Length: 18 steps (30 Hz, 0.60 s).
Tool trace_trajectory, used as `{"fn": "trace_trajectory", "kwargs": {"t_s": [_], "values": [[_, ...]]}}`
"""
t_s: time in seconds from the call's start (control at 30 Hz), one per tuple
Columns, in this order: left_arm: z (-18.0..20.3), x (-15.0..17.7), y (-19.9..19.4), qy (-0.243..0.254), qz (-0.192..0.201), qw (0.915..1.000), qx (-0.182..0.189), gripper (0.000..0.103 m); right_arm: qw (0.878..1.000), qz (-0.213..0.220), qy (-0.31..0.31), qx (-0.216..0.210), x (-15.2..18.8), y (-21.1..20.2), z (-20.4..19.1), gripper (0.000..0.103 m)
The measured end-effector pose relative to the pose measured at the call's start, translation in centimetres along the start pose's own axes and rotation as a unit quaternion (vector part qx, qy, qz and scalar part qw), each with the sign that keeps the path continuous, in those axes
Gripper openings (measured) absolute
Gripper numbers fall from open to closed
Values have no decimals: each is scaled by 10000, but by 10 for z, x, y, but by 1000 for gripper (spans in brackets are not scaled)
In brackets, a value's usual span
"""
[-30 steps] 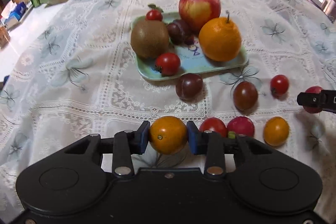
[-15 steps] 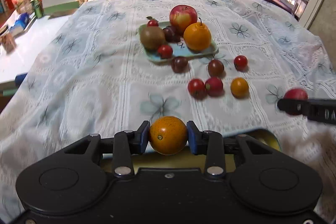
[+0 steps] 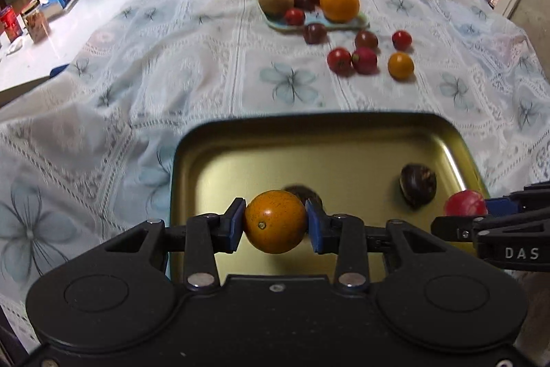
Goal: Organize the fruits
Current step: 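Carry radish and tomato to the tray and open both grippers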
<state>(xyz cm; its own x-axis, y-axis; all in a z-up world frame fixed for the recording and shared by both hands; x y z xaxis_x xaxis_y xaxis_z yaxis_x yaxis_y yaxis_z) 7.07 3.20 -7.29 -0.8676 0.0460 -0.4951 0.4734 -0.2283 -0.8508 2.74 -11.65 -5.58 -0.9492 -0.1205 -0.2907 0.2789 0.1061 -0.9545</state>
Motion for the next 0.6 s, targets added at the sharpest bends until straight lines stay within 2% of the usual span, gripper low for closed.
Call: {"fn": "trace_trajectory", "kwargs": {"t_s": [0.1, 0.23, 0.6], "values": [[1, 9, 6, -51, -202, 9998, 53, 46, 9999, -137, 6, -62, 5, 3, -3, 39], [2, 17, 9, 43, -307, 9995, -80, 46, 9998, -184, -37, -72, 8, 6, -5, 39], [3, 19, 5, 67, -256, 9993, -270, 47, 9999, -48, -100, -110, 2, -2, -8, 42]]}}
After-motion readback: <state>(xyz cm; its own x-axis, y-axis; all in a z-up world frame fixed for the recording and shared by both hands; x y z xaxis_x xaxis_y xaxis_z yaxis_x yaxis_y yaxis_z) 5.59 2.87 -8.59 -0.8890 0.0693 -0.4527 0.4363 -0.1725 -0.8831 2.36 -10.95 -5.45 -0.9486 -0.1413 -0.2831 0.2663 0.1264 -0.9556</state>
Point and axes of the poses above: each gripper's, at about its wrist camera, not at the fingertips, and y roughly the way its jaws point, z to its right, x to its underside, the point moved 9 cm from there along y, roughly the way its jaws point, and after that the axes turned 5 degrees about x, right-handed, at the moved point
